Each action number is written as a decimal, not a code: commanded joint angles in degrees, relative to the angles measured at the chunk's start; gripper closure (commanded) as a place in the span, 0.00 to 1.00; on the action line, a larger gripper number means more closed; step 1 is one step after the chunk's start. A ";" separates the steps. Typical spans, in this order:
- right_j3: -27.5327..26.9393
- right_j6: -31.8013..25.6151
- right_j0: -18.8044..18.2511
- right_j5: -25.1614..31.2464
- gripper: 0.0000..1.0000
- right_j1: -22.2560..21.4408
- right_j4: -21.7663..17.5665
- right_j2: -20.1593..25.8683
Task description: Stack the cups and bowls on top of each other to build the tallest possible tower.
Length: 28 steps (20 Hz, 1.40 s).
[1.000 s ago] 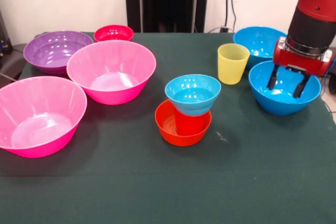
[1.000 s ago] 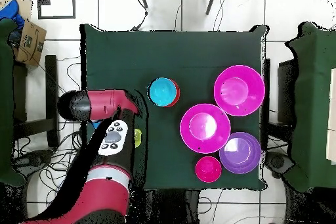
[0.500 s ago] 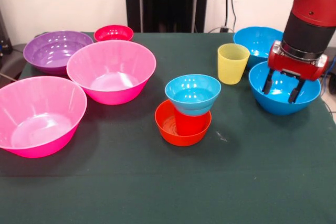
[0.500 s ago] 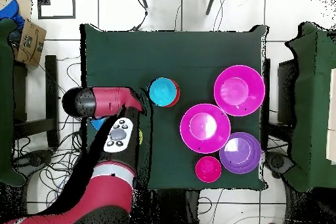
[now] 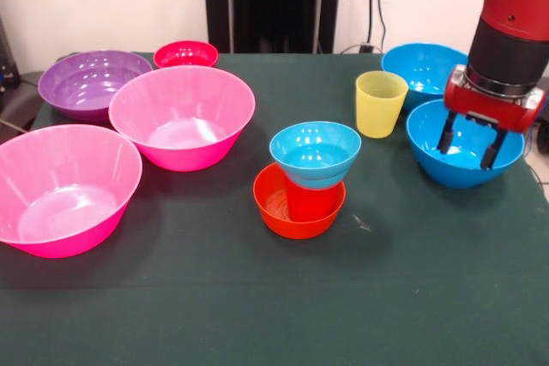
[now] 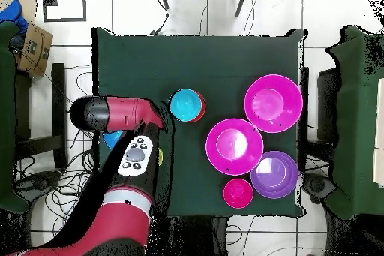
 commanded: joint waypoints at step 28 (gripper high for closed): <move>0.27 29.69 16.83 -1.75 0.00 12.72 9.09 -5.02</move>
